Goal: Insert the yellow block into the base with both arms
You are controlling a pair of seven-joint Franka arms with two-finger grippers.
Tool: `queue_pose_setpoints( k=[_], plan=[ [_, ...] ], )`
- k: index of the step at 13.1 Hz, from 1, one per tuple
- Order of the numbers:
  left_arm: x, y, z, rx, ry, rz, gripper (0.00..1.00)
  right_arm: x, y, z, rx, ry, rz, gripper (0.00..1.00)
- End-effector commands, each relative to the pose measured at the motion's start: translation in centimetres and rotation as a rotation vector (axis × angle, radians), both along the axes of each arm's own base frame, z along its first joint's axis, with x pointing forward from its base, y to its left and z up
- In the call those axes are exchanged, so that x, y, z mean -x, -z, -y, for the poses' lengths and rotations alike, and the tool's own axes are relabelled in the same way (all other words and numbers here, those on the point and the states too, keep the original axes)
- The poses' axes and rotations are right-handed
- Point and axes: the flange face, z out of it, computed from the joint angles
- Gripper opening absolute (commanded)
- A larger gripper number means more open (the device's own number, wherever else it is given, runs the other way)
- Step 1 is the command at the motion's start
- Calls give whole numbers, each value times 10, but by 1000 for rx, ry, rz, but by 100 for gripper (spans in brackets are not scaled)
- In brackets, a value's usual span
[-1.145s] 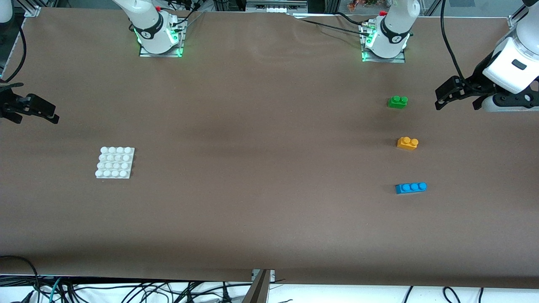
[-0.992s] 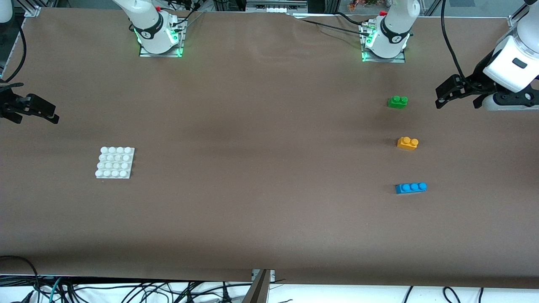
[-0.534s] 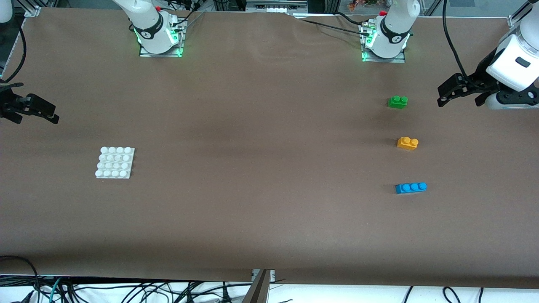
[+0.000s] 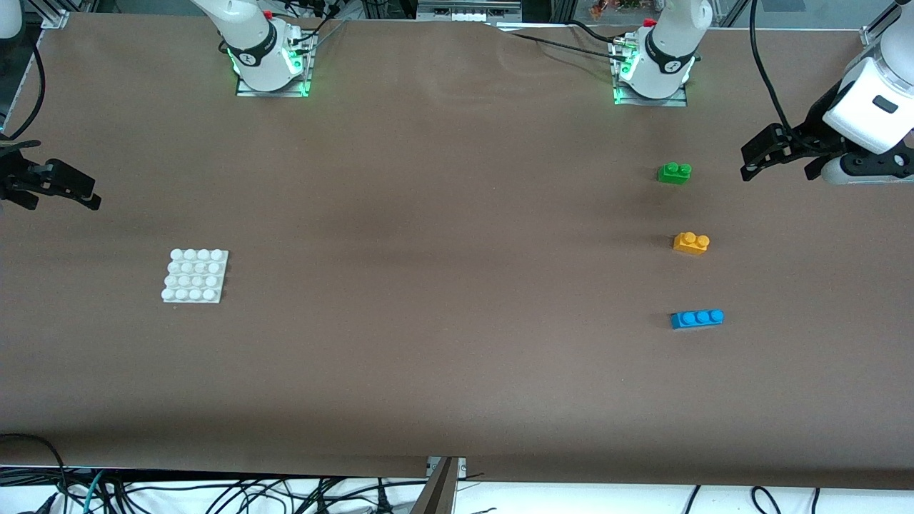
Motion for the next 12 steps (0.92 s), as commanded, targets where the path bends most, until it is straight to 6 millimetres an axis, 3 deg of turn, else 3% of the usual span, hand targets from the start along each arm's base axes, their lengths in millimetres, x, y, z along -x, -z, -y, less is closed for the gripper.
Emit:
queue_pose_setpoints(
  k=[1, 12],
  plan=[
    [7, -5, 3, -17, 1, 2, 100, 3, -5, 2, 1, 5, -3, 100],
    [8, -7, 9, -19, 17, 4, 100, 3, -5, 6, 1, 15, -4, 100]
  ],
)
